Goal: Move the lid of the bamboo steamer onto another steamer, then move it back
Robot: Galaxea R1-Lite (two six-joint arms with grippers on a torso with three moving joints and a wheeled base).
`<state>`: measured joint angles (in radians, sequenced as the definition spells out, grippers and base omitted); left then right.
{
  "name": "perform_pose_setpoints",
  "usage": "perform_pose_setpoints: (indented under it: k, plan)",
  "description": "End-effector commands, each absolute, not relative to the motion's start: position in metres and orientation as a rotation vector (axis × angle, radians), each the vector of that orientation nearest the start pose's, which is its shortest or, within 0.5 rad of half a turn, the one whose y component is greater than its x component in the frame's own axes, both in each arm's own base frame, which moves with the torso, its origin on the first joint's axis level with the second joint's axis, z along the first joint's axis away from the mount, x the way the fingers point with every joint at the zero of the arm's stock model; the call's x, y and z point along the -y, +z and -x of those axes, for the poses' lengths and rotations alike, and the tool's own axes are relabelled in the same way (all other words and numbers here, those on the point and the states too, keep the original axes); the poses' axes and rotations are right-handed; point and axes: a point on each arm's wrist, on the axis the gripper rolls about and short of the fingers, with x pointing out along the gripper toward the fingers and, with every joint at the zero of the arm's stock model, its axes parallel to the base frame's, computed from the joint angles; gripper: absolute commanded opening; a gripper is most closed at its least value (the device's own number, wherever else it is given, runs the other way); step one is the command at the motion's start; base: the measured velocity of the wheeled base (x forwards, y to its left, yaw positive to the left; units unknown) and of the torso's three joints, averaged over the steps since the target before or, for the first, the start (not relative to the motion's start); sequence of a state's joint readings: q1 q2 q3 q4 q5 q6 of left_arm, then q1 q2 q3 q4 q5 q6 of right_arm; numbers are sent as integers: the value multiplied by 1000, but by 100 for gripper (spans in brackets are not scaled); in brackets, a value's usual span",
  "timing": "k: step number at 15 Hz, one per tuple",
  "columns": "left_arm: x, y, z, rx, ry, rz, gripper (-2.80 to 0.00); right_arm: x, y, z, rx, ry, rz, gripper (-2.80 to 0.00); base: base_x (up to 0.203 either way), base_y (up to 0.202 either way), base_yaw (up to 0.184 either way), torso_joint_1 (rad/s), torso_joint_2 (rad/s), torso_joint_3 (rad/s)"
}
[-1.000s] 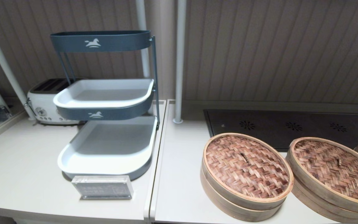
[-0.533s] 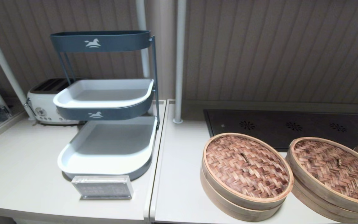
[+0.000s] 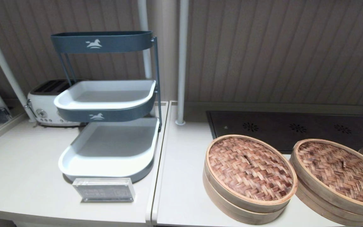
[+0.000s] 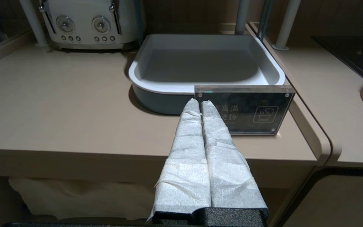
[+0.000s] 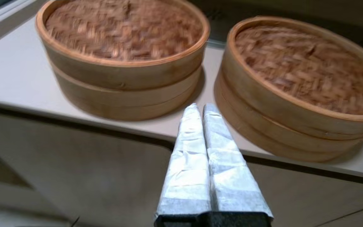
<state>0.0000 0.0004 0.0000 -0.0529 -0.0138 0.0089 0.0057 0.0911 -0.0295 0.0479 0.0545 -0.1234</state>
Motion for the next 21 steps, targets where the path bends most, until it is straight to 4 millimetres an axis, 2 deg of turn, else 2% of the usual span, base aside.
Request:
perform_pose_setpoints:
  k: [1, 4, 21]
  plan:
    - [0, 73, 21, 28, -14, -9, -280, -1, 72, 23, -42, 28, 101, -280, 0, 0, 0, 0, 0, 0]
    - [0, 73, 21, 29, -14, -9, -280, 0, 72, 21, 5, 21, 98, -280, 0, 0, 0, 0, 0, 0]
    - [0, 73, 21, 28, -14, -9, -280, 0, 72, 21, 5, 8, 42, -280, 0, 0, 0, 0, 0, 0]
